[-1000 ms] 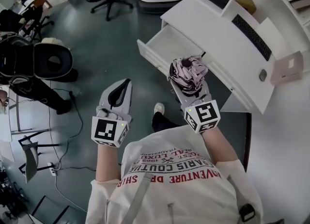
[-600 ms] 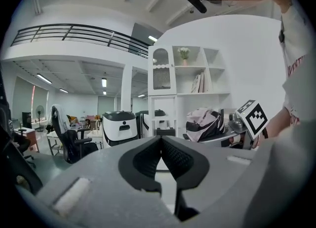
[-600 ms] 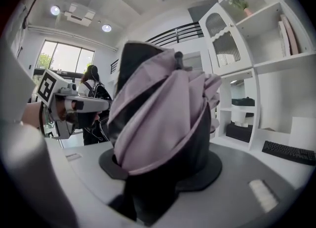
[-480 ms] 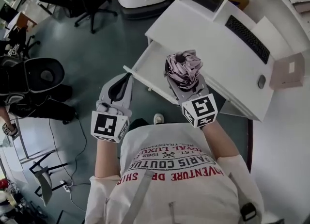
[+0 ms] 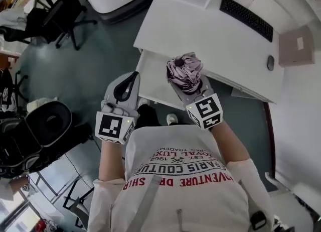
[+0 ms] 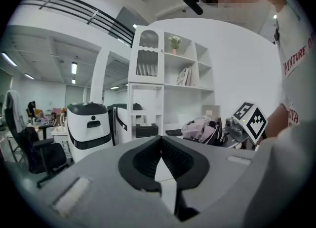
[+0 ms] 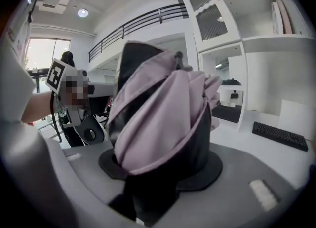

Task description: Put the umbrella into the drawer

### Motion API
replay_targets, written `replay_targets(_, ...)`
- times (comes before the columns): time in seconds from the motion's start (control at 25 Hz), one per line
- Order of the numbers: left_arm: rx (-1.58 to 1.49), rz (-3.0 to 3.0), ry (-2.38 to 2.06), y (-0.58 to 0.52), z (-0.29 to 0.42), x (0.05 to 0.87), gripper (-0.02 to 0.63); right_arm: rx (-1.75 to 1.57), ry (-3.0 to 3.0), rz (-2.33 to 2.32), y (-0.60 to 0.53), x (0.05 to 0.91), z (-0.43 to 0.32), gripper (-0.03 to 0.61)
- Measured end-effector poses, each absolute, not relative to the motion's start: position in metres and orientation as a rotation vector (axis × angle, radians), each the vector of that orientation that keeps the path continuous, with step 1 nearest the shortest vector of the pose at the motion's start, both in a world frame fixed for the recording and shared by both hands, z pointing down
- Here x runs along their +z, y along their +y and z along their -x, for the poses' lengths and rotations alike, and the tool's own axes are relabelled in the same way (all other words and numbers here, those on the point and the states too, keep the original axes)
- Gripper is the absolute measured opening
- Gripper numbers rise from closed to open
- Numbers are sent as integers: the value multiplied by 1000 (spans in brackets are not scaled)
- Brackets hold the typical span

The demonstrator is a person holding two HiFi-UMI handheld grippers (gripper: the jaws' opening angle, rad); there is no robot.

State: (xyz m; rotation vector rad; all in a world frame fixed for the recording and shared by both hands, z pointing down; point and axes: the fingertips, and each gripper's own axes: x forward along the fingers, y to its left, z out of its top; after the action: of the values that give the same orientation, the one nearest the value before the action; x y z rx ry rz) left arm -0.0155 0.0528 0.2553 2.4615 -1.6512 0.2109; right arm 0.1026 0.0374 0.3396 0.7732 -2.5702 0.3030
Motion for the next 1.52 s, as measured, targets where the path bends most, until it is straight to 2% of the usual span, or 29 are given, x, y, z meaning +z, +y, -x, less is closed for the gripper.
replay_targets(0.36, 261, -2582, -1298, -41, 48, 302, 8, 484, -2364, -828, -7, 413, -56, 213)
replay_targets(0.76, 296, -2628, -1055, -65, 48, 399, 8, 651, -2095, -563, 20, 564, -28, 218)
replay_targets(1.16, 341, -2545, -1077, -54, 64, 462, 8, 746, -1897, -503, 29, 688, -40, 219)
replay_targets(1.52, 372, -2504, -1068, -53, 79, 503, 8, 809, -1864, -432, 29, 748, -26, 221)
